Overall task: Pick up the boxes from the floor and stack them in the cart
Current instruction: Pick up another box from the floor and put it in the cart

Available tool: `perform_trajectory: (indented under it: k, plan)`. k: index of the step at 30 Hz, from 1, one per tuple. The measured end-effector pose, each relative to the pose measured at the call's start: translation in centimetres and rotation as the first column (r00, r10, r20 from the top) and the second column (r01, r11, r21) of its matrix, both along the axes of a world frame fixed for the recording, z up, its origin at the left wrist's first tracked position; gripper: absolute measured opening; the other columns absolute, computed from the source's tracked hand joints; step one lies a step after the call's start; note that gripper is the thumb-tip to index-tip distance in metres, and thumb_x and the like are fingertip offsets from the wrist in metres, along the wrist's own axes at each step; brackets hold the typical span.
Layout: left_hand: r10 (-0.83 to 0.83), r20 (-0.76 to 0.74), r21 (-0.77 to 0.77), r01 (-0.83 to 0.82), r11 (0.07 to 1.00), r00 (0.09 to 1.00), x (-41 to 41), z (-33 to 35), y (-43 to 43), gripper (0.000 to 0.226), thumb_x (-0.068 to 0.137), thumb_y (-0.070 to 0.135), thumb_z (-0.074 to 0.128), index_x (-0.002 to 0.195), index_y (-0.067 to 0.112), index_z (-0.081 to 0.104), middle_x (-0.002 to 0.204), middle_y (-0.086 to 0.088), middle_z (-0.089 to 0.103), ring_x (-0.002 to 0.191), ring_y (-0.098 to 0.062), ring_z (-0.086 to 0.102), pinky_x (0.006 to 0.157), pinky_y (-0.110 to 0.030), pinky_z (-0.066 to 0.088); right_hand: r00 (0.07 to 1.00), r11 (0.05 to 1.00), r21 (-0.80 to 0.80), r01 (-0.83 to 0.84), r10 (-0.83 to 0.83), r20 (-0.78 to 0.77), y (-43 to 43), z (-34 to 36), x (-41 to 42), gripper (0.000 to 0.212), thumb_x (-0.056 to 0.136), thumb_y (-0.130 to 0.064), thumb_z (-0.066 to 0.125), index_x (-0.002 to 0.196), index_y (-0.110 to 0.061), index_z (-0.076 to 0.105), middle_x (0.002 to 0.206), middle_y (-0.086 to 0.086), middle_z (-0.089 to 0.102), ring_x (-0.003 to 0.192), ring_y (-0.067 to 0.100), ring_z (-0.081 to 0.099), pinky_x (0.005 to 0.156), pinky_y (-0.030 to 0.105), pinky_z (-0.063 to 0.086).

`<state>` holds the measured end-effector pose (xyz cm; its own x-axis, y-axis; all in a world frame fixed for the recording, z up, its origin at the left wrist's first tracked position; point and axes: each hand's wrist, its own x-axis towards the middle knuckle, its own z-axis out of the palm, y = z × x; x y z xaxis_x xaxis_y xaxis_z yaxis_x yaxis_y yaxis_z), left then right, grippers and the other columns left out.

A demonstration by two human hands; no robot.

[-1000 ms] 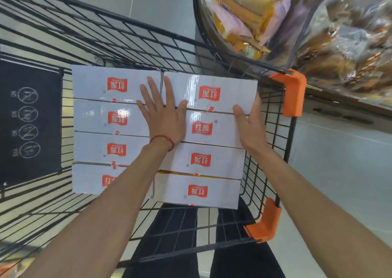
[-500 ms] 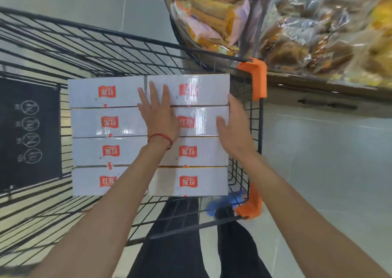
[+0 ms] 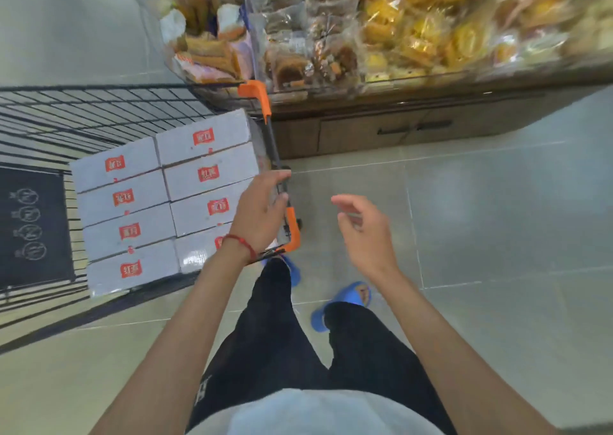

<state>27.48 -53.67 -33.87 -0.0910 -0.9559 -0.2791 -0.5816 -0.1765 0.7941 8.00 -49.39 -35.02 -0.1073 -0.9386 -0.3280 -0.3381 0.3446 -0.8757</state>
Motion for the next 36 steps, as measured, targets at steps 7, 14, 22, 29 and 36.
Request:
perform_trajectory:
  k: [7, 14, 22, 29, 36]
  plan:
    - [-0.292, 0.023, 0.017, 0.292, 0.956, 0.956, -13.0, 3.5, 3.7, 0.037, 0.097, 0.007, 0.057, 0.133, 0.013, 0.06, 0.133, -0.001, 0.057, 0.124, -0.014, 0.051, 0.111, -0.034, 0.037, 0.964, 0.969, 0.048, 0.241, -0.245, 0.107, 6.2, 2.7, -11.2, 0.03, 0.098, -0.001, 0.057, 0.113, -0.023, 0.07, 0.11, -0.014, 0.07, 0.095, -0.007, 0.063, 0.083, 0.008, 0.046]
    - [-0.464, -0.024, 0.028, 0.465, 0.885, 0.885, -26.0, 5.6, 3.6, 0.036, 0.094, 0.011, 0.057, 0.128, 0.017, 0.063, 0.127, 0.001, 0.06, 0.12, -0.021, 0.056, 0.109, -0.037, 0.042, 0.84, 0.853, 0.093, 0.513, -0.521, 0.15, 10.7, 4.8, -21.8, 0.028, 0.097, 0.002, 0.057, 0.118, -0.013, 0.069, 0.113, -0.004, 0.072, 0.095, 0.006, 0.065, 0.077, 0.009, 0.047]
    - [-0.648, -0.056, 0.043, 0.65, 0.759, 0.76, -42.1, 6.5, 0.4, 0.036, 0.095, 0.002, 0.055, 0.126, 0.019, 0.063, 0.132, -0.002, 0.06, 0.117, -0.016, 0.055, 0.107, -0.039, 0.045, 0.606, 0.619, 0.077, 0.782, -0.783, 0.14, 12.1, 5.6, -34.3, 0.034, 0.095, -0.001, 0.061, 0.104, -0.032, 0.069, 0.11, -0.006, 0.074, 0.096, 0.007, 0.068, 0.097, 0.035, 0.055]
    - [-0.795, -0.134, 0.071, 0.806, 0.587, 0.591, -60.0, 7.2, -2.7, 0.035, 0.096, -0.003, 0.051, 0.127, 0.01, 0.063, 0.122, 0.002, 0.06, 0.104, -0.011, 0.055, 0.08, -0.002, 0.041, 0.331, 0.34, 0.072, 0.938, -0.936, 0.116, 10.8, 7.3, -46.9, 0.033, 0.092, 0.004, 0.06, 0.109, -0.021, 0.071, 0.109, -0.004, 0.074, 0.092, 0.004, 0.067, 0.097, 0.04, 0.054]
    - [-0.911, -0.142, 0.091, 0.921, 0.378, 0.388, -74.2, 6.2, -2.3, 0.033, 0.095, 0.0, 0.053, 0.123, 0.013, 0.065, 0.126, -0.001, 0.065, 0.104, -0.012, 0.061, 0.08, -0.003, 0.042, 0.06, 0.078, 0.121, 0.99, -0.987, 0.15, 12.3, 8.0, -56.4, 0.028, 0.094, 0.001, 0.061, 0.11, -0.018, 0.073, 0.11, -0.005, 0.075, 0.096, 0.001, 0.067, 0.102, 0.038, 0.054]
